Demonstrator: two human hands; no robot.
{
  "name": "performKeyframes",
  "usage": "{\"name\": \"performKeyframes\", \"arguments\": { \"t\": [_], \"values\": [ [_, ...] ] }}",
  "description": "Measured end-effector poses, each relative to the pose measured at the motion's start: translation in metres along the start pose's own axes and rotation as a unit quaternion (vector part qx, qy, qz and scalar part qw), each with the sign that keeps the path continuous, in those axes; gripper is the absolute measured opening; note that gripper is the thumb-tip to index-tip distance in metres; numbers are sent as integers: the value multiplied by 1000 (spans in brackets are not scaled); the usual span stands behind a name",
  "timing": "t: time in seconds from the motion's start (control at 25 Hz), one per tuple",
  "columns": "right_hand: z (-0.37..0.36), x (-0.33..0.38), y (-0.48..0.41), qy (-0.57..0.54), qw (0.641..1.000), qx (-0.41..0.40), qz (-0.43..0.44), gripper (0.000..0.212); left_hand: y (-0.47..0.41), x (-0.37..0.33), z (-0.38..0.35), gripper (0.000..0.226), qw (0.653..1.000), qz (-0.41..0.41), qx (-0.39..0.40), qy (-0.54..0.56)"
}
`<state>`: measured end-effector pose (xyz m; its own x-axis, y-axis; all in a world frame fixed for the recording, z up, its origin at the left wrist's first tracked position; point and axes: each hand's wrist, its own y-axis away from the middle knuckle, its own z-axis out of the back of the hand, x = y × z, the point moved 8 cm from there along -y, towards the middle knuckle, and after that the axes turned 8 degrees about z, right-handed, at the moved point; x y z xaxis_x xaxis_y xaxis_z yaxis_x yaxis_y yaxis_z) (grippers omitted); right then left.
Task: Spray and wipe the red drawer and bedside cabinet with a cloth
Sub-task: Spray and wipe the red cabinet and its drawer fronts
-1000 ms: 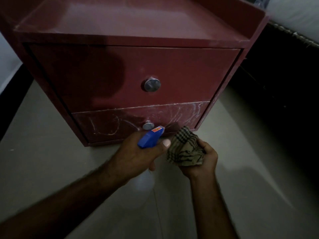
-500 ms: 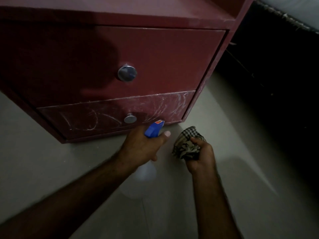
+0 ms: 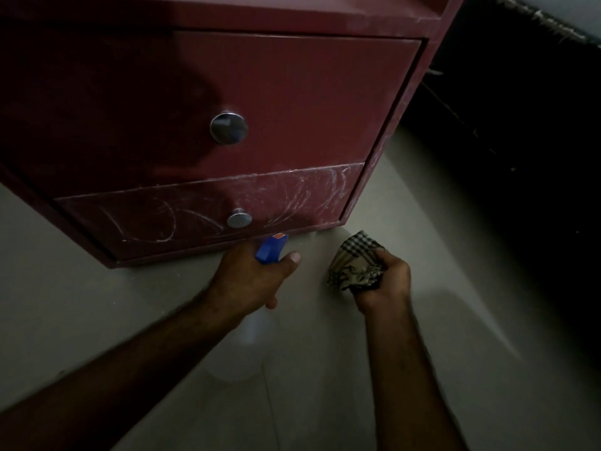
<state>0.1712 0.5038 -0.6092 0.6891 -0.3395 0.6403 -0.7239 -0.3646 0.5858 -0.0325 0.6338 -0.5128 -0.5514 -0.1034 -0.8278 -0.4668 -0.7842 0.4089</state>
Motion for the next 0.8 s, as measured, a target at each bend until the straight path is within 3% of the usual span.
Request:
{"name": "performKeyframes", "arguments": {
  "t": [0.32,0.52,0.68,0.8],
  "values": [
    [-28,-10,-17,9,999,-29,31,40,5,-13,9,50,999,-22,31,18],
    [-40,-8,-17,46,996,-69,29,36,15,-21,10,47,999,-26,32,35],
    [-57,-6,-17,46,997,-43,44,43,19,-25,21,50,998,-38,17,40],
    [-61,4,-16,38,995,-25,84,45,22,-25,24,39,998,-40,21,34]
  ]
}}
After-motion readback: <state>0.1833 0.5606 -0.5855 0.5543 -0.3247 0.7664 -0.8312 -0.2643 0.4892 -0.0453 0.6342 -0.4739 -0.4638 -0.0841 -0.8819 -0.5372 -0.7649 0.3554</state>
